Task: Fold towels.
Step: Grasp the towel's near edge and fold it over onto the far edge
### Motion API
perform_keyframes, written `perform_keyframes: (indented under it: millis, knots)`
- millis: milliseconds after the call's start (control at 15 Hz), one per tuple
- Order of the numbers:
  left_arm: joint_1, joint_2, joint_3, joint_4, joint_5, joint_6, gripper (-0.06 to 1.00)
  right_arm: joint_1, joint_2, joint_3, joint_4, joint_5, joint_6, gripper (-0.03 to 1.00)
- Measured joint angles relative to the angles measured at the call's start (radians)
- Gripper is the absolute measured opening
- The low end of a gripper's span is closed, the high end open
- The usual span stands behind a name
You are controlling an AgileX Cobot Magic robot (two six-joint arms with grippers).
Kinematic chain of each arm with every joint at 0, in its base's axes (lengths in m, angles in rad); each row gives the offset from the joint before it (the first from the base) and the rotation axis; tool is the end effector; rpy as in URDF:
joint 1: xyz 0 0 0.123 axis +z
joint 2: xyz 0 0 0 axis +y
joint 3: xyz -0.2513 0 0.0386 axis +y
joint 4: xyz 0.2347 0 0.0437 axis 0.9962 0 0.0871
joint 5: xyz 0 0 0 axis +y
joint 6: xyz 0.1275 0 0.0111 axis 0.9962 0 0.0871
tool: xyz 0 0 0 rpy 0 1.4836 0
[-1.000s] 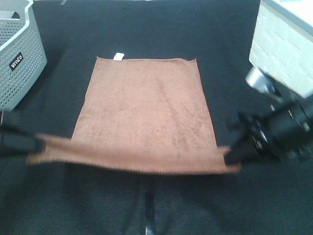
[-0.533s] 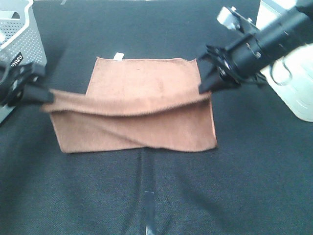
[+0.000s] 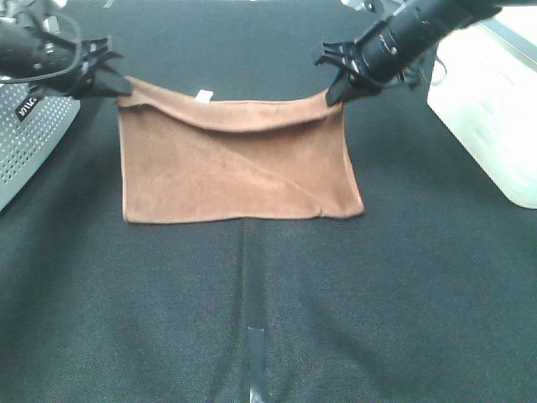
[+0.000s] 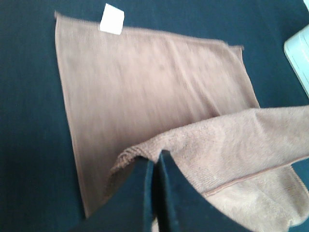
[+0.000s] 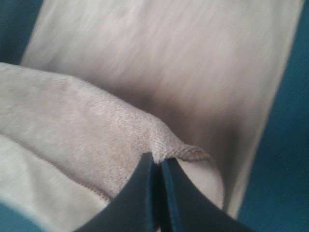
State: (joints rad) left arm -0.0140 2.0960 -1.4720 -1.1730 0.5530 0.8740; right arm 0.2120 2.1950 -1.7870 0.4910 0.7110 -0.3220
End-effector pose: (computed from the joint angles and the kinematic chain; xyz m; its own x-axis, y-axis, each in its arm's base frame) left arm 0.4547 -0.0684 0.1413 -0.7622 -0.1957 -0.6170 0.1848 0.8477 -0.4972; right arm 0.4607 0.1395 0.1508 -0.8283 -0.1171 -0.5479 -0.3187 0.9027 0.2889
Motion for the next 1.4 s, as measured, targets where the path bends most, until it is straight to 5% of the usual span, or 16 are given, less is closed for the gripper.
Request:
perform_keyframes:
  millis: [533,733,1067,1133,1200,1333,1400]
  knots:
    - [0.0,0.331,-0.446,-0.003,-0.01,0.0,0.0,-0.006,0.321,-0.445,-0.162,-0.058,0.049,0.0]
    - [0.0,0.48,-0.622,-0.031,-0.034,0.0,0.0,-0.016,0.409,-0.483,-0.165,-0.155,0.049,0.0]
    - [0.0,0.537,-0.656,-0.064,-0.034,0.0,0.1,-0.016,0.445,-0.483,-0.14,-0.24,0.049,0.03]
    - [0.0,0.537,-0.657,-0.067,-0.034,0.0,0.21,-0.016,0.445,-0.484,-0.138,-0.253,0.049,0.1]
    - [0.0,0.537,-0.657,-0.069,-0.029,0.0,0.41,-0.016,0.445,-0.484,-0.138,-0.259,0.049,0.3]
    - [0.0,0.537,-0.657,-0.069,-0.007,0.0,0.64,-0.016,0.442,-0.484,-0.139,-0.243,0.049,0.58]
    - [0.0,0.537,-0.657,-0.069,-0.007,0.0,0.64,-0.016,0.442,-0.484,-0.139,-0.243,0.049,0.58]
